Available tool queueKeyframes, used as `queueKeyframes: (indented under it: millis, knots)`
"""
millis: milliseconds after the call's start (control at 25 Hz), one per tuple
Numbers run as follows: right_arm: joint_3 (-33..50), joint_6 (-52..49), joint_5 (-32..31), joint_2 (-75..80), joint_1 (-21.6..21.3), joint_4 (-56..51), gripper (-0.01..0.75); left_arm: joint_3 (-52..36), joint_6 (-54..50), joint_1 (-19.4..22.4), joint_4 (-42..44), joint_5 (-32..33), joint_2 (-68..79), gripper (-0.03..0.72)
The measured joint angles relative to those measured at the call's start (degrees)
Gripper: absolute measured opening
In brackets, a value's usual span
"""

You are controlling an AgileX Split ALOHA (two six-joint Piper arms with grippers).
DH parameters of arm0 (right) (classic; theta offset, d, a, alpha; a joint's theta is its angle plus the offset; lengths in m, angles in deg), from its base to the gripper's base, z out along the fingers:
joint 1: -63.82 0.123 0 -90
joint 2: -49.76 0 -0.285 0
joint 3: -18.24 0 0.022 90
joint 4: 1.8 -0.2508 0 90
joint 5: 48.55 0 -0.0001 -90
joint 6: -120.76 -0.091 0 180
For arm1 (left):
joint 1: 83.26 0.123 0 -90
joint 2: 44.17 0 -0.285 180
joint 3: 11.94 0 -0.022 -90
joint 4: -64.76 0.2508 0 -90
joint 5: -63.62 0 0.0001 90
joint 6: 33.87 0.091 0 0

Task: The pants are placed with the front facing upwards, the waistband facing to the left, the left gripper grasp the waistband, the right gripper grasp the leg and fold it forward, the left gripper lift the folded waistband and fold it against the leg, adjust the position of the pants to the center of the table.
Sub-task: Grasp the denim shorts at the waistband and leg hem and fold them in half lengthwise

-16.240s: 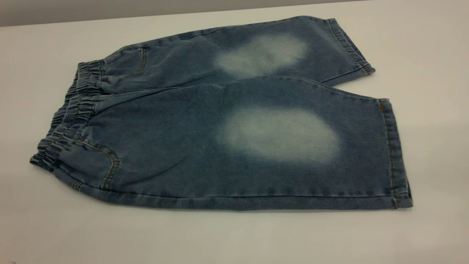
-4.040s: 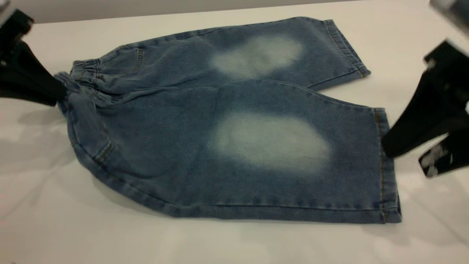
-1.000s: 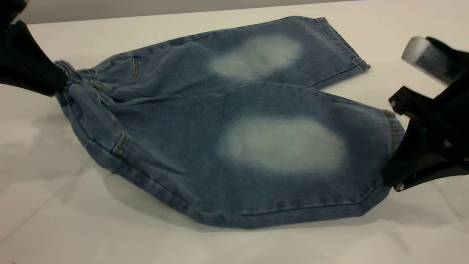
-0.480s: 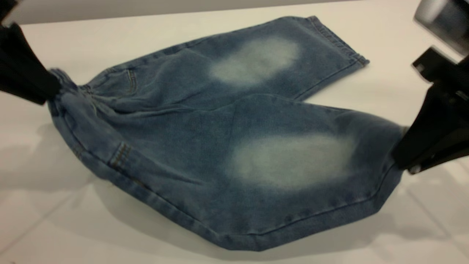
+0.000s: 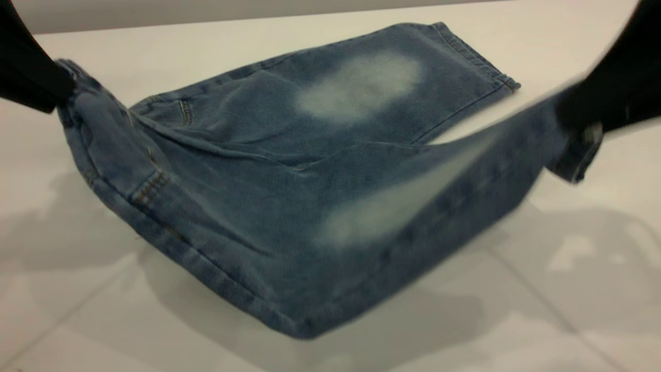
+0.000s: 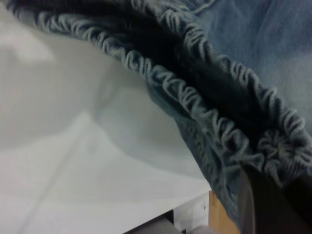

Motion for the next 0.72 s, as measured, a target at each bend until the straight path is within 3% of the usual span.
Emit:
queueKeyframes:
  millis: [720]
  knots:
    - [-23.18,0.47,5.17,20.19,0.0,-4.49,0.017,0.1,-3.87,0.06,-5.16,-5.68,-4.23,0.099]
